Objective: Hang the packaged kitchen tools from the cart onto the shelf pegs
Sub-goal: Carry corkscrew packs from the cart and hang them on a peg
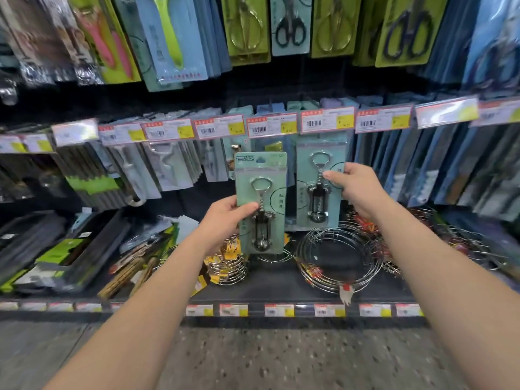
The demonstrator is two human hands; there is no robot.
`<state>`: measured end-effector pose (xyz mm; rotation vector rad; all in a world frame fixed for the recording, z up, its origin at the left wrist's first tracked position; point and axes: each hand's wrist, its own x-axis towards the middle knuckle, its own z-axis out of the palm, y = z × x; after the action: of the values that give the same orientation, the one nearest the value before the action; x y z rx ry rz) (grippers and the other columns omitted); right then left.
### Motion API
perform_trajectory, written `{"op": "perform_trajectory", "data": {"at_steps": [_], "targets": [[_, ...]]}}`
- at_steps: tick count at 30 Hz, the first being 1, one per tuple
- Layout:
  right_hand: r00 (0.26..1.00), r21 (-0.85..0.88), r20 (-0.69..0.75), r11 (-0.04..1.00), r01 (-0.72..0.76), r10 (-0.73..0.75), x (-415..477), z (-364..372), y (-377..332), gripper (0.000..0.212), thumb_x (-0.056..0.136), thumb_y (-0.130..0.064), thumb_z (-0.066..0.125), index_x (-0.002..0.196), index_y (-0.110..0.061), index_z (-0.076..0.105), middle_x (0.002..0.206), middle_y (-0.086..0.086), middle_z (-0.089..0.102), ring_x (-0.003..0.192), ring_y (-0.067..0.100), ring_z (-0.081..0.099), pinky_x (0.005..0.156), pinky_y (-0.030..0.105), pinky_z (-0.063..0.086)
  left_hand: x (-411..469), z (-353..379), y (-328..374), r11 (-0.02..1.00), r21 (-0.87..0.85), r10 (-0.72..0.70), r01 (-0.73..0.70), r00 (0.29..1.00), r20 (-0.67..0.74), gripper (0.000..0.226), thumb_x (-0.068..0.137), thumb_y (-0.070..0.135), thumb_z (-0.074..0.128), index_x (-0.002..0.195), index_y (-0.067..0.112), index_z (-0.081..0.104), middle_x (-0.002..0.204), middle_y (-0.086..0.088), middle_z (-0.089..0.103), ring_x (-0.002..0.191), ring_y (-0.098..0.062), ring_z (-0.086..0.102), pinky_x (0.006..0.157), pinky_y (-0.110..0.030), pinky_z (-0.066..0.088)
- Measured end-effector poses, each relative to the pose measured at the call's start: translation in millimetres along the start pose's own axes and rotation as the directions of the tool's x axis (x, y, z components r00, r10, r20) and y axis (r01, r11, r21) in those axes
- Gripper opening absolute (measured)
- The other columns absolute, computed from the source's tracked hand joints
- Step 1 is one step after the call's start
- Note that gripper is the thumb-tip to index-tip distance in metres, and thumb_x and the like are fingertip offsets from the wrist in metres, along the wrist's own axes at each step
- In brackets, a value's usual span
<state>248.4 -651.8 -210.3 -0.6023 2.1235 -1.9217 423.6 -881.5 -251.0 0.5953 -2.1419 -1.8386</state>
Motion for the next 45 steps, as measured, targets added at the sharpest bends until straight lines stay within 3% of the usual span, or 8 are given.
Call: {"op": "perform_trajectory", "data": {"at_steps": [3, 10, 16, 25, 32, 35, 39, 45], "targets": [[0.998, 0.026, -0.014, 0.998, 0.056, -0.056, 4, -2, -8, 0.036, 0.094, -0.015, 0.07, 0.067, -0.018, 0.047, 0.041, -0.019, 0.048, 0.037, -0.006, 0.042, 0.044, 0.008, 0.035, 6, 3, 0, 1.0, -0.013, 0.022, -0.022, 1.0, 0.012, 0.023, 0.095, 0.027, 0.072, 0.117, 0.02, 0.073, 0.111, 0.0, 0.079, 0.108, -0.022, 0.074, 0.098, -0.047, 0.058], [0.998, 0.092, 0.005, 0.994, 0.056, -0.056, 11, -3, -16, 0.012, 0.097, -0.012, 0.065, 0.104, -0.018, 0.057, 0.083, -0.014, 0.059, 0.074, -0.005, 0.056, 0.058, 0.002, 0.047, 5, 11, 9, 1.0, -0.012, 0.028, -0.028, 1.0, 0.008, 0.022, 0.095, 0.026, 0.072, 0.116, 0.018, 0.074, 0.11, -0.002, 0.08, 0.108, -0.024, 0.074, 0.099, -0.05, 0.057], [0.999, 0.146, 0.032, 0.989, 0.013, -0.018, 14, -2, -7, 0.038, 0.092, -0.018, 0.072, 0.127, -0.006, 0.062, 0.116, -0.005, 0.069, 0.104, 0.007, 0.065, 0.114, 0.039, 0.041, -1, 16, 15, 0.998, -0.017, 0.053, -0.053, 0.998, 0.027, 0.02, 0.096, 0.023, 0.071, 0.116, 0.018, 0.074, 0.108, -0.001, 0.08, 0.107, -0.025, 0.074, 0.093, -0.043, 0.061], [0.981, 0.106, -0.076, 0.98, -0.168, 0.176, 50, 6, -20, 0.069, 0.091, -0.034, 0.074, 0.148, -0.009, 0.043, 0.153, 0.01, 0.047, 0.139, 0.031, 0.045, 0.116, 0.046, 0.034, -5, 21, 10, 0.998, -0.037, 0.047, -0.047, 0.999, 0.01, 0.022, 0.095, 0.023, 0.073, 0.117, 0.02, 0.075, 0.111, -0.003, 0.079, 0.111, -0.03, 0.073, 0.097, -0.054, 0.058], [0.947, -0.154, -0.309, 0.978, -0.141, 0.088, 45, 11, -3, 0.04, 0.093, -0.014, 0.062, 0.131, -0.003, 0.054, 0.131, 0.018, 0.062, 0.12, 0.034, 0.059, 0.09, 0.037, 0.048, -1, 33, 7, 0.999, 0.001, 0.045, -0.045, 0.999, -0.002, 0.025, 0.088, 0.037, 0.078, 0.111, 0.029, 0.079, 0.109, 0.004, 0.08, 0.111, -0.028, 0.072, 0.099, -0.055, 0.056], [0.985, 0.054, -0.02, 0.984, -0.169, 0.171, 21, 7, 5, 0.038, 0.091, 0.001, 0.048, 0.126, -0.002, 0.061, 0.121, 0.018, 0.07, 0.109, 0.031, 0.068, 0.098, 0.043, 0.054, 3, 47, 6, 0.999, -0.025, 0.025, -0.025, 1.0, -0.016, 0.022, 0.091, 0.032, 0.077, 0.111, 0.025, 0.078, 0.105, 0.005, 0.08, 0.105, -0.023, 0.074, 0.095, -0.048, 0.059], [0.876, 0.022, 0.46, 0.984, -0.178, 0.148, -22, 7, 15, 0.028, 0.098, -0.003, 0.052, 0.123, -0.007, 0.064, 0.115, 0.015, 0.075, 0.107, 0.033, 0.072, 0.094, 0.045, 0.057, 8, 65, 8, 0.997, -0.079, 0.027, -0.027, 1.0, -0.003, 0.02, 0.093, 0.025, 0.076, 0.112, 0.018, 0.077, 0.104, -0.001, 0.081, 0.096, -0.019, 0.076, 0.082, -0.036, 0.06], [0.962, 0.052, 0.271, 0.998, -0.043, 0.027, -16, 10, 29, 0.017, 0.1, -0.017, 0.061, 0.113, -0.012, 0.071, 0.108, 0.005, 0.078, 0.101, 0.026, 0.074, 0.092, 0.048, 0.058, 12, 82, 23, 0.996, -0.073, 0.06, -0.057, 0.997, 0.04, 0.026, 0.094, 0.028, 0.074, 0.119, 0.021, 0.07, 0.112, 0.001, 0.078, 0.101, -0.016, 0.075, 0.077, -0.03, 0.062]]}}
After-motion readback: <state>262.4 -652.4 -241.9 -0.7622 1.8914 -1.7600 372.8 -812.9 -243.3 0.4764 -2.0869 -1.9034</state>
